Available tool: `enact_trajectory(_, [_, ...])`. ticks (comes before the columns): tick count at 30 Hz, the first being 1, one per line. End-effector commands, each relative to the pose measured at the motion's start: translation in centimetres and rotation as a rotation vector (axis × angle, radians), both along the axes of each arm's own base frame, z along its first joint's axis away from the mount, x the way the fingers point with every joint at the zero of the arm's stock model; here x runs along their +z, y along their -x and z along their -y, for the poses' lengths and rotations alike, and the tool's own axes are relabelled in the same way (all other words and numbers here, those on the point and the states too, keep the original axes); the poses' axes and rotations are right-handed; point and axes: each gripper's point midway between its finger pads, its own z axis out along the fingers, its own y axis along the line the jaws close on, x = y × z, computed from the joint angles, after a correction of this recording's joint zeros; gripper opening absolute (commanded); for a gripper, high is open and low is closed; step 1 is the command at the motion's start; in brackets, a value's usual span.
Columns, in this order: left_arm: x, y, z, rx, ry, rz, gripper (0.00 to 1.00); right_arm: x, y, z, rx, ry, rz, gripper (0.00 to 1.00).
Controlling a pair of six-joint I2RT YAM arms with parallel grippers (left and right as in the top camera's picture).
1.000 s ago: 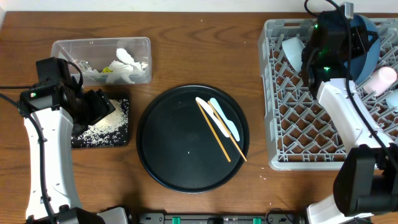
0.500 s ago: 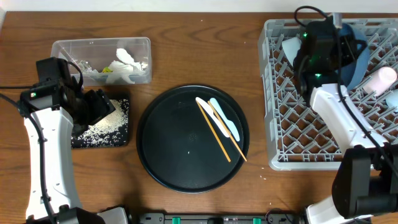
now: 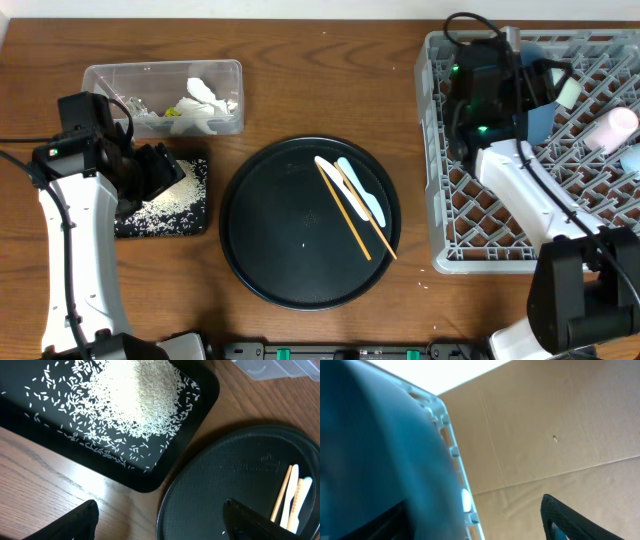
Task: Sort waste into correct bins and load items into the dishwasher rack
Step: 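Lower the blue bowl upright into the rack's back row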
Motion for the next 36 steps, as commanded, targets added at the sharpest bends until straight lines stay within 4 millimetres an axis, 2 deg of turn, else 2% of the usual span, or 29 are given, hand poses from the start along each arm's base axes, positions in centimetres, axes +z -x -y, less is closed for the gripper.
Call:
enact_trajectory(1, [0.4,-0.2,-0.2,0.008,-0.003,0.01,0.81,0.1,0.1,-1.3,0.004,-0.037,0.075,0.76])
enact_trajectory(5, [0.4,-0.2,-0.2,0.008,-0.004,0.009,0.81,0.5,0.3,-2.5,0.028,-0.064,0.118,0.78])
enact_trajectory(10, [0.4,-0.1,-0.1,0.008,-0.003,0.008,0.81,0.6,1.0,-2.6,0.028,-0.106,0.139,0.79])
enact_trajectory(17, [0.4,-0.1,-0.1,0.008,-0.003,0.009,0.81,-0.4,1.8,-3.8,0.135,-0.316,0.147,0.77])
enact_trajectory(23, [0.4,-0.1,-0.2,0.008,-0.004,0.009,0.81,2.0,3.2,-3.7,0.219,-0.513,0.226,0.53])
enact_trajectory(27, [0.4,-0.1,-0.2,0.008,-0.004,0.009,0.81,3.4,4.4,-1.9,0.203,-0.61,0.303,0.43])
enact_trajectory(30, [0.4,-0.1,-0.1,0.008,-0.003,0.008,0.81,3.3,4.3,-0.7,0.208,-0.666,0.308,0.34])
enact_trajectory(33, [0.4,-0.1,-0.2,0.008,-0.003,0.008,0.81,2.5,4.2,1.4,0.153,-0.697,0.33,0.14])
enact_trajectory(36, [0.4,-0.1,-0.1,0.008,-0.003,0.008,0.81,1.7,4.4,4.0,0.06,-0.729,0.391,0.09])
